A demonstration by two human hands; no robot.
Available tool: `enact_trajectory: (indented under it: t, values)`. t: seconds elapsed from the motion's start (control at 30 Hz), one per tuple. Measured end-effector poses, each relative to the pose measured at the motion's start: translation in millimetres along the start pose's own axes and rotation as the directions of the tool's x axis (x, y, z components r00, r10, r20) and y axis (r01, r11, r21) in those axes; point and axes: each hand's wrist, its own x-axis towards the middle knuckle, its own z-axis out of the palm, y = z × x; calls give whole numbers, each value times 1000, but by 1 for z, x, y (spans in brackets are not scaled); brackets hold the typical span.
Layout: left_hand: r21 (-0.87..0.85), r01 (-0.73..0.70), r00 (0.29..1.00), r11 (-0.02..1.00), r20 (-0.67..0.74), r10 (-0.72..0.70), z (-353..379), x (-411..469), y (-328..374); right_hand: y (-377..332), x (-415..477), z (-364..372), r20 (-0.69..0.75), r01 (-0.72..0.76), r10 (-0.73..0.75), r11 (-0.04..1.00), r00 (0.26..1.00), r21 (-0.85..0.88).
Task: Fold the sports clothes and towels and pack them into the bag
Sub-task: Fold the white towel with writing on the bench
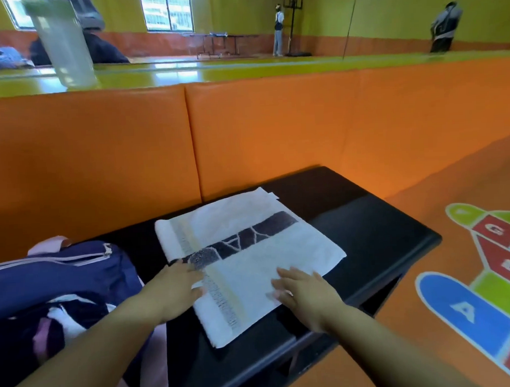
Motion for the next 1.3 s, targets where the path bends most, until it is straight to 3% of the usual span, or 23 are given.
enact_trajectory:
  t: [0.17,0.3,0.37,0.43,0.53,0.63,0.9,1.3]
  values:
    - [-135,-126,992,983,-46,121,-6,-13,38,42,7,-20,4,-230,231,971,973,-70]
    - [-287,-279,952,916,43,303,-5,-23,81,56,3,-37,8,-395,404,899,915,-189]
    - [-228,-287,957,930,-24,290,-3,-21,89,51,-5,-35,-54,-362,358,912,932,-192]
    - [-165,-187,982,968,-49,181,1,-18,81,41,-18,-26,-114,-219,204,965,972,-141]
    - [-84,-44,999,995,21,46,13,-23,59,22,-43,-2,-34,39,-42,997,999,-66]
    - [-66,-31,997,997,69,35,24,-36,52,18,-56,24,61,131,-122,975,991,-181]
    - [-74,9,998,997,58,-5,37,-64,65,36,-60,33,-46,95,-108,970,993,-225]
    - [-50,-85,996,995,-41,83,49,-110,86,63,-111,13,-73,-114,115,993,991,23]
